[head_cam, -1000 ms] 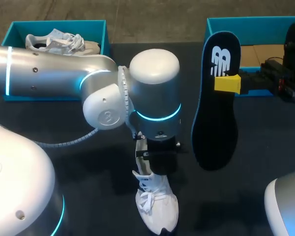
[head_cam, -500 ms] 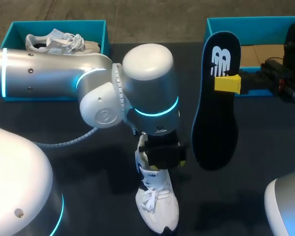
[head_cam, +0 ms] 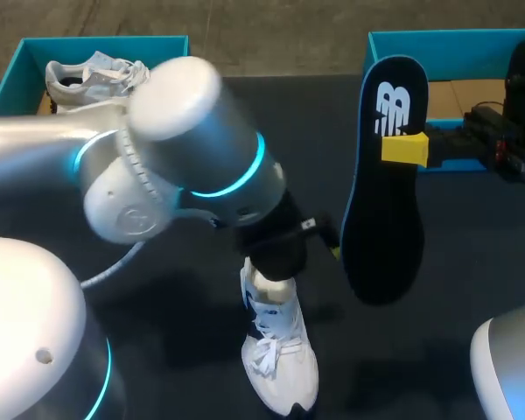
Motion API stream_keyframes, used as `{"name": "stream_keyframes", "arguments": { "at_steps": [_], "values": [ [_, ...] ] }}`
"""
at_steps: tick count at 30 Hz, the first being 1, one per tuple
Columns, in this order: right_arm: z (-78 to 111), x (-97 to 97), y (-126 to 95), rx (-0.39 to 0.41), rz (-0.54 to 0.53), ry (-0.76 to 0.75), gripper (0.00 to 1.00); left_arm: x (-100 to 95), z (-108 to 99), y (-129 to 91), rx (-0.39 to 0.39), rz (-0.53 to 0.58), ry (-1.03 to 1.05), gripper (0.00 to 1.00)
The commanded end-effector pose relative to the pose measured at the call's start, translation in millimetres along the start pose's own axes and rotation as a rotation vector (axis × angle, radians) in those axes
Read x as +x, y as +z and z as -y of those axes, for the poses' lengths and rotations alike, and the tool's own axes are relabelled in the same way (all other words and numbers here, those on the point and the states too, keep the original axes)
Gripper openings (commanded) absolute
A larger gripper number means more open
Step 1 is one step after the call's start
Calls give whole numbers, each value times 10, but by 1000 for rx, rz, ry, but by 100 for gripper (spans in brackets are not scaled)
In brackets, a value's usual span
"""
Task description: Take the shoe out of the shoebox, open the shoe tongue, remove and reinsert the insole, then place the shoe into the shoebox
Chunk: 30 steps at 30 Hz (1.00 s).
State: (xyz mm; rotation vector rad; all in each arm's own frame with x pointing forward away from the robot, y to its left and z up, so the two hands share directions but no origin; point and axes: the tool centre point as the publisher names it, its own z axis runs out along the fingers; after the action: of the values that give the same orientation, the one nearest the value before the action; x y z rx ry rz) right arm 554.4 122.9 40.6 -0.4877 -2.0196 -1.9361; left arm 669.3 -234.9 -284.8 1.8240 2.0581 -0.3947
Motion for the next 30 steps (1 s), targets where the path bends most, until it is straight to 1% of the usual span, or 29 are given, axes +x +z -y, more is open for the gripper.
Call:
{"name": "stream_keyframes", "arguments": {
  "at_steps": [1, 2, 4, 7, 13, 15, 17, 28, 29, 30],
  "values": [
    [-4, 94, 92, -9, 185, 0, 0, 274, -20, -361, 5, 229, -2, 100],
    [-4, 94, 92, -9, 185, 0, 0, 279, -28, -377, 10, 243, -3, 100],
    [-4, 94, 92, -9, 185, 0, 0, 310, -49, -436, -3, 316, -15, 100],
    [-4, 94, 92, -9, 185, 0, 0, 362, -72, -524, 0, 413, -17, 100],
    [-4, 94, 92, -9, 185, 0, 0, 402, -104, -662, 13, 533, -5, 100],
    [-4, 94, 92, -9, 185, 0, 0, 400, -103, -707, 26, 554, 16, 100],
    [-4, 94, 92, -9, 185, 0, 0, 384, -96, -763, 42, 560, 106, 100],
    [-4, 94, 92, -9, 185, 0, 0, 384, -96, -763, 42, 560, 106, 100],
    [-4, 94, 92, -9, 185, 0, 0, 376, -61, -741, 44, 565, 135, 100],
    [-4, 94, 92, -9, 185, 0, 0, 354, -66, -720, 38, 580, 109, 100]
  ]
}}
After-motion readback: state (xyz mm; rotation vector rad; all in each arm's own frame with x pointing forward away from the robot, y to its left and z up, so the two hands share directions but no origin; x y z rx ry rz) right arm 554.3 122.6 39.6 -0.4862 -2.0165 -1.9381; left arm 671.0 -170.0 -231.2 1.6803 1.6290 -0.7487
